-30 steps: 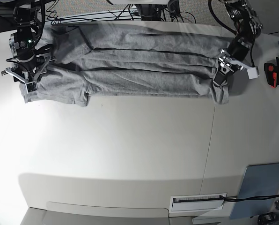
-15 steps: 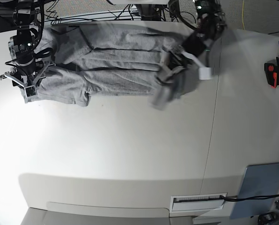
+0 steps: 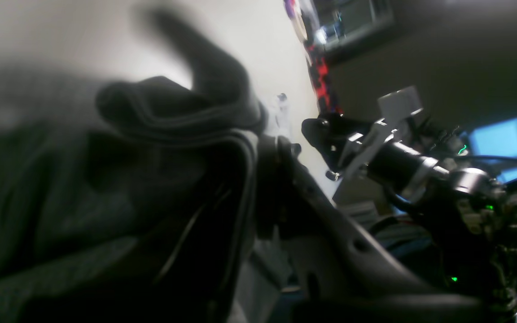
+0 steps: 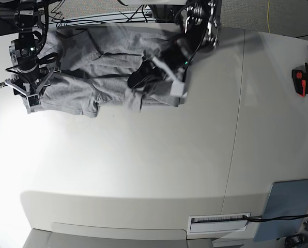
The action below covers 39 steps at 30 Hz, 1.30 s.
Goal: Fold the T-shirt properly
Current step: 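Fold the held strip end over toward the right gripper with the left gripper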
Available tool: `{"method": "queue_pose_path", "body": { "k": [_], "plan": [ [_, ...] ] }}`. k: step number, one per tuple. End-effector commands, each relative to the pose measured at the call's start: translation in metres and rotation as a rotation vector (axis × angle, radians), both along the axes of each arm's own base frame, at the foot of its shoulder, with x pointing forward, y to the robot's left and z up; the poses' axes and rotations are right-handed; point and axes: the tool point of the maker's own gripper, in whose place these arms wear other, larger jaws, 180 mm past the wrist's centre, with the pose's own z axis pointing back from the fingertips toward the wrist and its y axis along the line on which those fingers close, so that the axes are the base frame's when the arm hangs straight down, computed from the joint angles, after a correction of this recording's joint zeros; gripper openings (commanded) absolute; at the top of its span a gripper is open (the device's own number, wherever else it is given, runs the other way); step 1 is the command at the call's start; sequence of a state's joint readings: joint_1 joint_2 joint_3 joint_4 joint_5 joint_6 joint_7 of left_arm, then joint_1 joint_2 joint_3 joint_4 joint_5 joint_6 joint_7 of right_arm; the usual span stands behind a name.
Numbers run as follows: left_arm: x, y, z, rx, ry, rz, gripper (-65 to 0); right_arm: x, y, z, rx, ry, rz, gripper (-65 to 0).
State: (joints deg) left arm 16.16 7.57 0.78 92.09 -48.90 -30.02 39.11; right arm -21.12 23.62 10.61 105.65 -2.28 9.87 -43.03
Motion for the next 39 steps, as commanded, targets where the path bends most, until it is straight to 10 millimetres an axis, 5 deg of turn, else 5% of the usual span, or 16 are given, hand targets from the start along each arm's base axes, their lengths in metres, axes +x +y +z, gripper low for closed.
{"method": "queue_pose_path", "body": {
  "k": [1,9,18,19,22,24,34,39],
  "plan": [
    [0.010,-0.008,0.021,-0.046,-0.053,0.007,-65.0,0.007,-0.004,0.013,-0.021,-0.041,0.005,-38.8],
    [0.011,-0.038,0.044,-0.068,-0.125,-0.066,-65.0,0.007,-0.004,0.013,-0.014,-0.040,0.003,-38.8],
    [0.006,-0.073,0.032,0.152,-0.197,-0.166,-65.0,0.005,-0.005,0.011,-0.015,-0.029,-0.003,-38.8],
    [0.005,-0.078,0.034,0.168,-0.217,-0.186,-63.0,0.005,-0.005,0.011,-0.015,-0.028,-0.004,-38.8],
    [0.003,-0.090,0.043,0.171,-0.260,-0.231,-33.7,0.004,-0.005,0.011,-0.016,-0.022,-0.008,-38.8],
    [0.003,-0.097,0.050,0.168,-0.287,-0.251,-25.2,0.004,-0.005,0.010,-0.016,-0.021,-0.009,-38.8],
    [0.004,-0.093,0.076,0.271,-0.441,-0.349,-25.3,0.003,-0.006,0.010,-0.018,-0.015,-0.011,-38.8],
    [-0.008,-0.077,0.067,0.420,-0.476,-0.415,-25.5,-0.018,-0.030,0.006,-0.149,0.083,-0.039,-38.8]
  ]
}}
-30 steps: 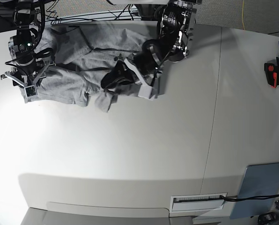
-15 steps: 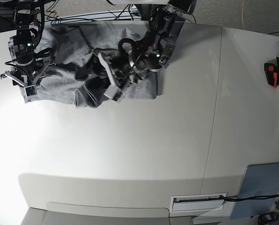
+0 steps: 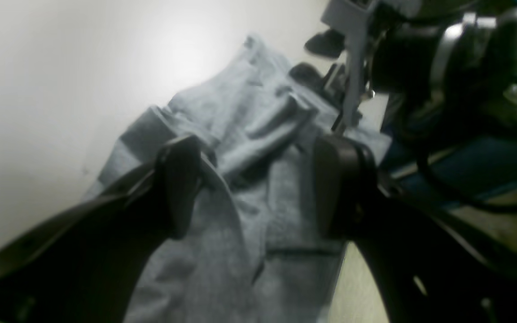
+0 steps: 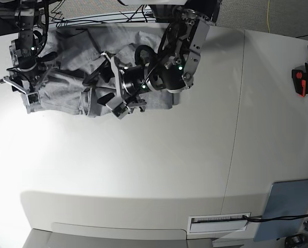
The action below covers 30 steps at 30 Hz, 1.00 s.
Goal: Fold the T-shirt properly
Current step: 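Fold the held strip end over toward the right gripper with the left gripper, then press and smooth the folded fabric with the left gripper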
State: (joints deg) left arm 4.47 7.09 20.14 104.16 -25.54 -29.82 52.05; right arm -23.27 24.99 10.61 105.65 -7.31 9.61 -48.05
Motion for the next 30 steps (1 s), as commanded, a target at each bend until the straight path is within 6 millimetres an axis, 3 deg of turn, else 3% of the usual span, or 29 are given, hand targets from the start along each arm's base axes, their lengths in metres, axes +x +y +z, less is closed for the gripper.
{"method": "queue_pose_path", "body": {
  "k": [1,7,13,18,21,25,30],
  "plan": [
    [-0.001,0.001,0.009,-0.034,-0.019,0.001,-25.5,0.001,-0.012,0.014,-0.048,-0.026,0.016,-38.8],
    [-0.015,0.023,-0.023,0.054,-0.037,-0.014,-25.5,-0.017,-0.036,0.024,-0.042,-0.055,0.007,-38.8],
    [-0.025,0.053,-0.061,0.219,-0.039,-0.022,-25.5,-0.016,-0.039,0.032,0.077,-0.092,-0.009,-38.8],
    [-0.052,0.077,-0.089,0.329,-0.053,-0.132,-27.4,-0.014,-0.044,0.039,0.099,-0.128,-0.031,-38.8],
    [-0.065,0.074,-0.097,0.387,-0.110,-0.204,-31.9,-0.013,-0.043,0.039,0.103,-0.130,-0.030,-38.8],
    [-0.078,0.059,-0.105,0.475,-0.198,-0.250,-31.8,-0.014,-0.044,0.039,0.102,-0.128,-0.032,-38.8],
    [-0.064,0.046,-0.103,0.583,-0.352,-0.168,-31.8,-0.015,-0.044,0.038,0.102,-0.119,-0.037,-38.8]
  ]
}}
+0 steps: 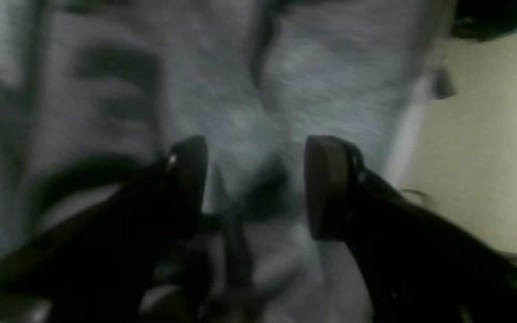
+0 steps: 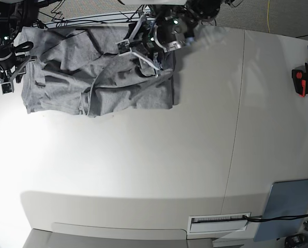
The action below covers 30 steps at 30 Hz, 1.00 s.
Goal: Fold the T-shirt properly
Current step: 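Press and smooth the folded fabric with the left gripper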
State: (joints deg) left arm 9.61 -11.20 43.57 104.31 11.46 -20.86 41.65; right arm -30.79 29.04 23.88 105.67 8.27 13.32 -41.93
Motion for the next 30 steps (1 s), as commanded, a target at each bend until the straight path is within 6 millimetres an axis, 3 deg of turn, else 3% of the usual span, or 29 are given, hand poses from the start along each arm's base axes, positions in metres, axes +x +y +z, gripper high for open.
{"method": "queue_pose_path", "body": {
  "k": [1,7,9,12,15,22,26,30],
  "plan": [
    [0.008,-0.009,0.014,-0.033,-0.053,0.006,-31.8,0.007,-0.005,0.013,-0.028,-0.032,0.008,-38.8],
    [0.013,-0.008,0.014,0.005,-0.114,0.013,-31.9,0.006,-0.005,0.012,-0.028,-0.022,0.003,-38.8],
    [0.010,-0.007,0.012,0.004,-0.107,0.011,-34.7,0.006,-0.005,0.012,-0.029,-0.023,0.004,-38.8],
    [-0.001,-0.008,0.008,0.010,-0.080,-0.038,-47.5,0.006,-0.005,0.012,-0.029,-0.025,0.005,-38.8],
    [-0.028,-0.019,0.007,-0.031,0.005,-0.150,-64.9,0.007,-0.005,0.013,-0.031,-0.028,0.008,-38.8],
    [-0.045,-0.044,0.030,-0.221,0.120,-0.170,-65.0,0.008,-0.005,0.014,-0.031,-0.033,0.009,-38.8],
    [-0.037,-0.054,0.039,-0.242,0.111,-0.143,-65.0,0.008,-0.005,0.013,-0.031,-0.031,0.007,-38.8],
    [-0.026,-0.046,0.031,-0.157,0.036,-0.140,-63.7,0.007,-0.005,0.013,-0.031,-0.026,0.005,-38.8]
  ]
}}
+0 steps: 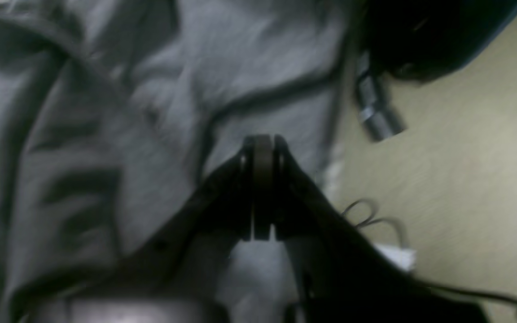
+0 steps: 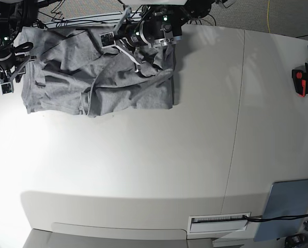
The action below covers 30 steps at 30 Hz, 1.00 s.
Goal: Fold the T-shirt properly
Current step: 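Press and smooth the folded fabric with the left gripper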
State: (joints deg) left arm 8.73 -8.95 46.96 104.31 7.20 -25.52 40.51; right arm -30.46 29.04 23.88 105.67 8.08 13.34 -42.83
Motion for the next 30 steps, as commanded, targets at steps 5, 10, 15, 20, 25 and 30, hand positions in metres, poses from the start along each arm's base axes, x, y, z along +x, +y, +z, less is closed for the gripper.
{"method": "queue_pose_path", "body": {
  "k": [5,10,15,20,25,30],
  "plan": [
    [0.020,0.002,0.009,-0.001,-0.071,0.082,-44.6,0.008,-0.004,0.013,-0.028,-0.036,0.013,-38.8],
    [0.032,0.012,0.005,0.046,-0.115,0.140,-42.1,0.008,-0.004,0.013,-0.028,-0.036,0.013,-38.8],
    [0.027,0.024,-0.008,0.088,-0.102,0.129,-42.2,0.008,-0.004,0.013,-0.028,-0.035,0.012,-38.8],
    [0.023,0.031,-0.014,0.101,-0.098,0.124,-42.2,0.008,-0.004,0.013,-0.027,-0.035,0.012,-38.8],
    [0.023,0.033,-0.015,0.103,-0.102,0.122,-42.2,0.007,-0.004,0.013,-0.027,-0.033,0.011,-38.8],
    [0.034,0.041,-0.019,0.130,-0.133,0.190,-42.2,0.005,-0.005,0.011,-0.028,-0.019,0.002,-38.8]
  ]
}}
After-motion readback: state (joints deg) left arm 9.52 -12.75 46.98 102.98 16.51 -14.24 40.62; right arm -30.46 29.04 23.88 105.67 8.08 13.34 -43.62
